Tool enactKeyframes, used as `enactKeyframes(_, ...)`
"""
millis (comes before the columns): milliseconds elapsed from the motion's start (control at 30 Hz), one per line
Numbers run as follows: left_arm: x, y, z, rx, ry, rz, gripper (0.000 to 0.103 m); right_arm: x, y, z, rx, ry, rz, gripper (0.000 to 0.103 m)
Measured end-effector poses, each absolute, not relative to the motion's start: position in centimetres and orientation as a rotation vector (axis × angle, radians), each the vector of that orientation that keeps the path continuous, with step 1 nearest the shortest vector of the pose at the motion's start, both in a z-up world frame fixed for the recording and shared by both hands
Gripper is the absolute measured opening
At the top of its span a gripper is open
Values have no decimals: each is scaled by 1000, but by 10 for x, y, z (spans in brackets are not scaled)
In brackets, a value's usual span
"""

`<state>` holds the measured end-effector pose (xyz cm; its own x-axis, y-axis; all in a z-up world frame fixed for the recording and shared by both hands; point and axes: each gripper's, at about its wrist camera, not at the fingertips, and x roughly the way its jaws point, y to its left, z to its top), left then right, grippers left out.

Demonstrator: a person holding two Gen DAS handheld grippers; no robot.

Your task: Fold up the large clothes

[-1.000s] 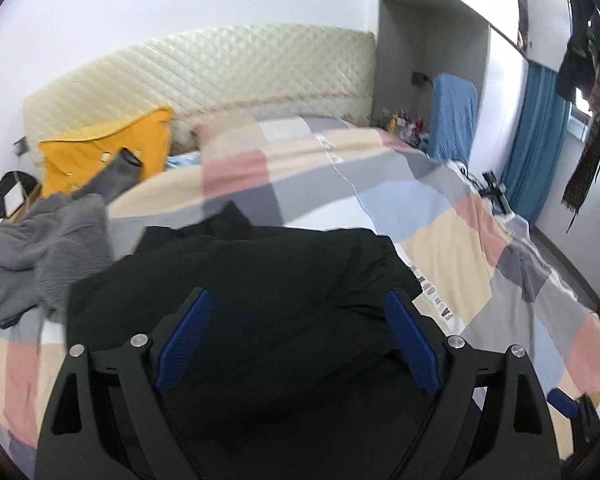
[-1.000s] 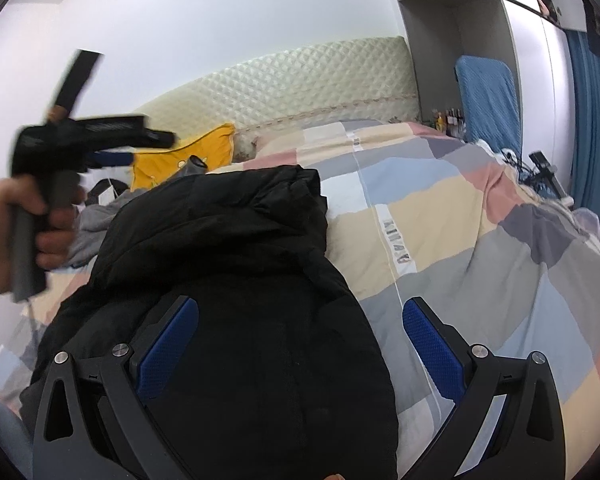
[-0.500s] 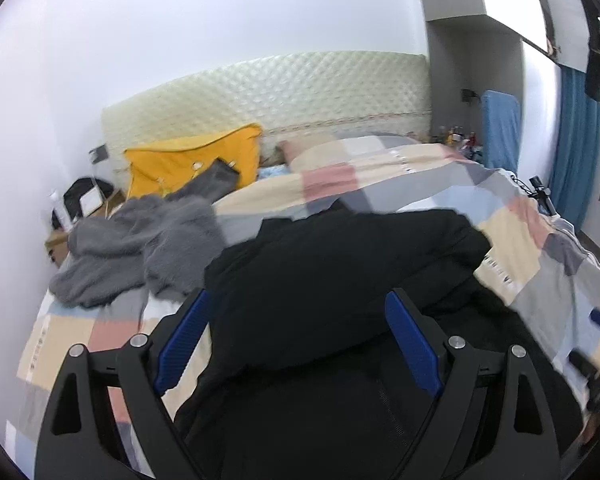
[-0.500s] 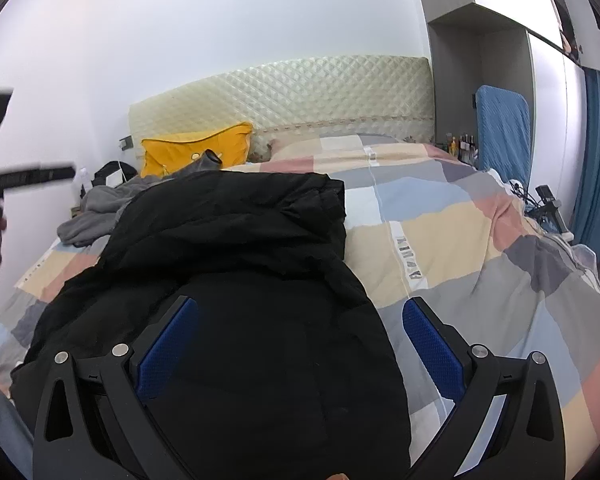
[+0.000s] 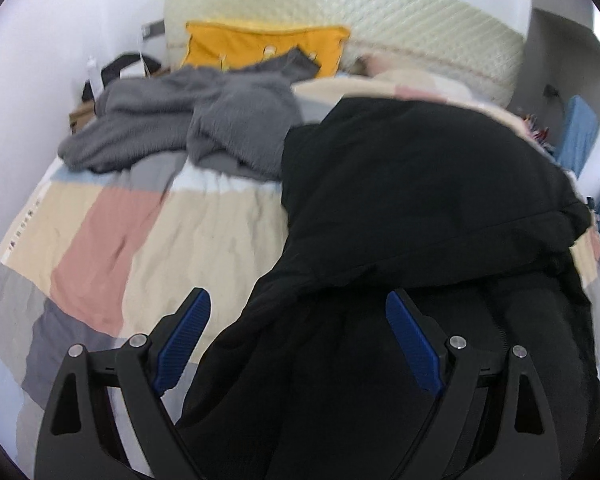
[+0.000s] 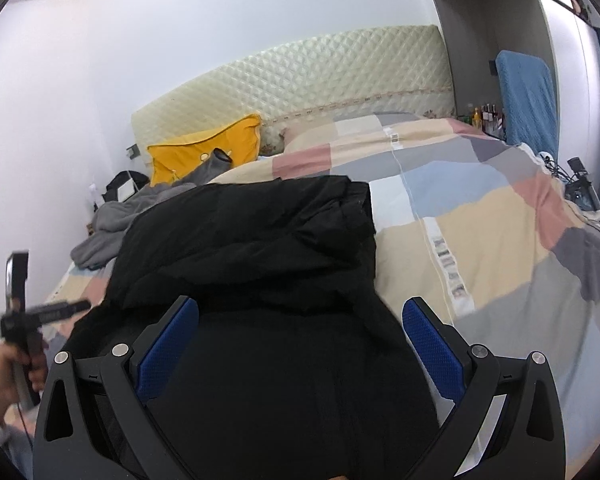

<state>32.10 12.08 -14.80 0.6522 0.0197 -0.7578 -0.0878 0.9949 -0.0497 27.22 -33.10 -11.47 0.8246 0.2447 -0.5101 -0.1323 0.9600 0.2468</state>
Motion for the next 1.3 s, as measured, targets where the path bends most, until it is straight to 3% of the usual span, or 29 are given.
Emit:
enactKeyframes(400,371,125,-209,-62,994,88,90,387,-363,-151,338,624,214,84)
enactKeyframes(567,379,119,-218,5,1003,101,90,408,-366,-163,349,650,216,58)
enactKeyframes(733,381,117,-217,56,956,139,90,402,-353,-164,278,621,225,23)
enactKeyframes(833,380,125,-208,46,895,178,90,398,-342,-155,246,604,246,13)
enactKeyframes(1100,373,165,-187,-113,806,254,90,371,-298,-127,153,540,357,8)
enactKeyframes(1300,372,173,-190,-169,822,247,90,379,-313,-139,123,580,248,8)
